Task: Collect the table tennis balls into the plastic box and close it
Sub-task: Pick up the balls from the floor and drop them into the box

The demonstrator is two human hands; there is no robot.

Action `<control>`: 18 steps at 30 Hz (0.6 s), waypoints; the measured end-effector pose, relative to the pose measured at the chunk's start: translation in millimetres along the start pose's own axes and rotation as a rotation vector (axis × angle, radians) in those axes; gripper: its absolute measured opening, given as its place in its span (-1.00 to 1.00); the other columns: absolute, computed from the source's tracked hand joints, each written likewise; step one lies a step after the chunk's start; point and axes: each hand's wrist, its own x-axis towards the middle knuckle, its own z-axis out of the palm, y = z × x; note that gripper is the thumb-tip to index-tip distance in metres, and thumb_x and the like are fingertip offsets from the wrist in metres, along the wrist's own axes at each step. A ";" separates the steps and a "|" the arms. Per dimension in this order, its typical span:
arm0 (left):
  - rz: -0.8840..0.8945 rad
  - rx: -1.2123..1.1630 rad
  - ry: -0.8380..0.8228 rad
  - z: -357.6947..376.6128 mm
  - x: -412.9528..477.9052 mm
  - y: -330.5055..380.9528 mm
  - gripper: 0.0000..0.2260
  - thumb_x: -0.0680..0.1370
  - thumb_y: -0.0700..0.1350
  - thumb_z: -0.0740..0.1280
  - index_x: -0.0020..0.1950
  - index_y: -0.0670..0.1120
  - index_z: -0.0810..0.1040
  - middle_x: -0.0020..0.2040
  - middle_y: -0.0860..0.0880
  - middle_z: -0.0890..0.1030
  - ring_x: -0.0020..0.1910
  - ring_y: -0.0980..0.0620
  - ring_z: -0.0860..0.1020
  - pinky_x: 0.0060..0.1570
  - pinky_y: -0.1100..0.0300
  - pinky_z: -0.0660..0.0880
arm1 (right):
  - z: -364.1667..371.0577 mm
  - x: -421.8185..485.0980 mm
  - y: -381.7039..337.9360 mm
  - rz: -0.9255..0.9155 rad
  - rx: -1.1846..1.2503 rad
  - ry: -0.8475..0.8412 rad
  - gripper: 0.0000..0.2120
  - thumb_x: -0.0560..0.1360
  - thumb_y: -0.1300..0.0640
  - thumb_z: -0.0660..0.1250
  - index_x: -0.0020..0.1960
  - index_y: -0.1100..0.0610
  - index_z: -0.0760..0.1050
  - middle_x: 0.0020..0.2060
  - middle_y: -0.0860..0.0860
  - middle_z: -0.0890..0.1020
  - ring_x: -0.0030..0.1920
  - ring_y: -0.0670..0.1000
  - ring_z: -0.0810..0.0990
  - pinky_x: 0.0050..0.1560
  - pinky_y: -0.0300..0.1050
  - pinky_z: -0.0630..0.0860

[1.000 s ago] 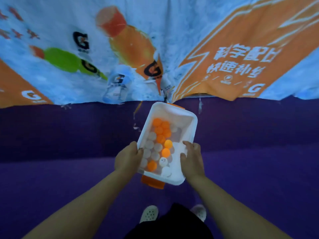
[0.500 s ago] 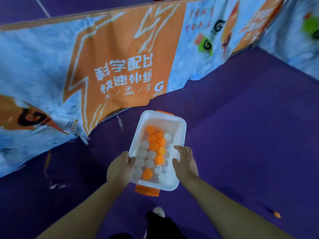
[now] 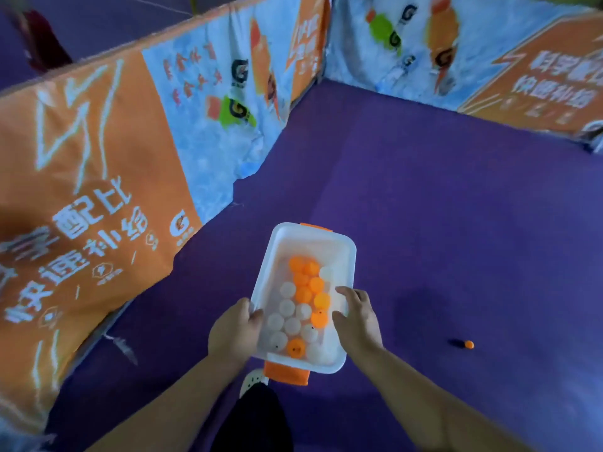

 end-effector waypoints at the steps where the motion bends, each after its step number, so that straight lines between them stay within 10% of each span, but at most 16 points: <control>1: 0.024 0.023 -0.033 0.1 18.1 11.0 -0.70 0.54 -0.05 0.21 -0.35 -0.04 0.22 -0.43 0.04 0.30 -0.46 0.07 0.28 -0.44 0.14 0.18 | -3.3 11.0 -0.1 0.031 0.019 0.029 -0.57 0.52 0.21 0.19 0.35 -0.06 0.29 0.25 -0.05 0.36 -0.06 -0.05 0.45 -0.14 -0.12 0.57; 18: 0.516 0.348 -0.504 113.5 169.5 180.3 -0.77 0.54 -0.03 0.18 -0.19 -0.18 0.38 -0.25 -0.09 0.49 -0.22 -0.16 0.45 -0.27 0.09 0.32 | -68.9 83.3 72.3 0.598 0.226 0.460 -0.56 0.49 0.27 0.21 0.35 0.02 0.38 0.20 0.02 0.44 0.07 0.05 0.50 -0.04 -0.15 0.42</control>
